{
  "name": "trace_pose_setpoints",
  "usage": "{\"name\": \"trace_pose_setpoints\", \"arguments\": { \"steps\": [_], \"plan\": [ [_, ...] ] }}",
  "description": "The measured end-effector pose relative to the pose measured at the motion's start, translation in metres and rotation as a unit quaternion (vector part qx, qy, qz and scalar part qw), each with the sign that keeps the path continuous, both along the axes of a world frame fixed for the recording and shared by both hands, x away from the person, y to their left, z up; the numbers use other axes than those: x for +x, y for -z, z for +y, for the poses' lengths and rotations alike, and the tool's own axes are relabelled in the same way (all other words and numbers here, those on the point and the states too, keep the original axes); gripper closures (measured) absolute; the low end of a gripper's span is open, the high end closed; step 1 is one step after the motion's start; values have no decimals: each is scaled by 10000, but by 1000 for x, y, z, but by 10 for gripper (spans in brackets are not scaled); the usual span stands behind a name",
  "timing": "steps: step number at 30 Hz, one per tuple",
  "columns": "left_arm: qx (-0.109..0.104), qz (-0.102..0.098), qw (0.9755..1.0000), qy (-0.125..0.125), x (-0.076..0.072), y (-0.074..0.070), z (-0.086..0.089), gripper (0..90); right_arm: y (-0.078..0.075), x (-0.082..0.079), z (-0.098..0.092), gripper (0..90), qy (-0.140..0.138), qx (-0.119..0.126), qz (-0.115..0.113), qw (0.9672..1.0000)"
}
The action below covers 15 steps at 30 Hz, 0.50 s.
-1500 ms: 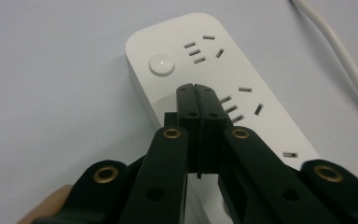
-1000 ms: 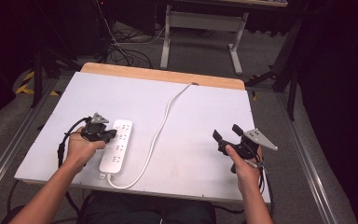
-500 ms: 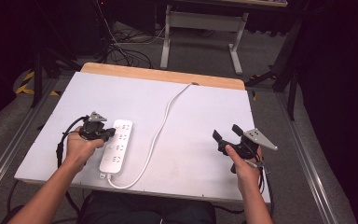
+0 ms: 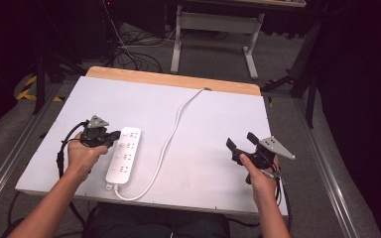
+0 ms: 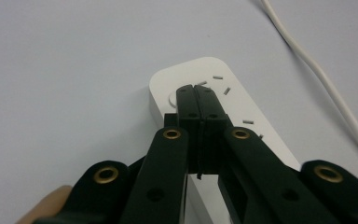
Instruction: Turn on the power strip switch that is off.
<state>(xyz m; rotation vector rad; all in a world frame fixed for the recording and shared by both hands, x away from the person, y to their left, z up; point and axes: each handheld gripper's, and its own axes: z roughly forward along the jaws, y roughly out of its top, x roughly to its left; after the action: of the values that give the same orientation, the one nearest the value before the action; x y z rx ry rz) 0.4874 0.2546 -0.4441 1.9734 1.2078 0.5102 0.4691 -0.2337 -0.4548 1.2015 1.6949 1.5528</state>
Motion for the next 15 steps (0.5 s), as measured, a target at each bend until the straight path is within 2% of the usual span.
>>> {"name": "trace_pose_setpoints", "arguments": {
  "steps": [4, 5, 6, 7, 8, 9, 10, 11, 12, 13, 14, 15],
  "plan": [
    [-103, -340, 9993, -78, -3, -4, 2, 900, 0, 0, 0, 105, -1, -1, 2, 10000],
    [-103, -340, 9993, -78, -3, -4, 2, 900, 0, 0, 0, 105, -1, -1, 2, 10000],
    [-130, -468, 9987, -130, -4, -7, 3, 900, 0, 0, 0, 105, 1, 2, 0, 10000],
    [-204, -654, 9975, -190, -7, -9, 4, 900, 0, 0, 0, 105, 1, 1, 0, 10000],
    [-288, -948, 9947, -283, -10, -13, 6, 900, 0, 0, 0, 105, 2, -1, 1, 10000],
    [-288, -948, 9947, -283, -10, -13, 6, 900, 0, 0, 0, 104, 4, -1, 2, 10000],
    [-349, -1193, 9915, -391, -13, -16, 9, 900, 0, 0, 0, 105, 5, 0, 2, 10000],
    [-349, -1193, 9915, -391, -13, -16, 9, 900, 0, 0, 0, 105, 4, -1, 2, 10000],
    [-372, -1278, 9902, -432, -14, -17, 10, 900, 0, 0, 0, 105, 4, -1, 4, 10000],
    [-379, -1437, 9875, -525, -16, -18, 12, 900, 0, 0, 0, 105, 5, -10, 6, 10000],
    [-379, -1437, 9875, -525, -16, -18, 12, 900, 0, 0, 0, 105, 8, -8, 7, 10000],
    [-402, -1523, 9857, -597, -17, -20, 13, 900, 0, 0, 0, 105, 9, -7, 7, 10000]
  ]
}}
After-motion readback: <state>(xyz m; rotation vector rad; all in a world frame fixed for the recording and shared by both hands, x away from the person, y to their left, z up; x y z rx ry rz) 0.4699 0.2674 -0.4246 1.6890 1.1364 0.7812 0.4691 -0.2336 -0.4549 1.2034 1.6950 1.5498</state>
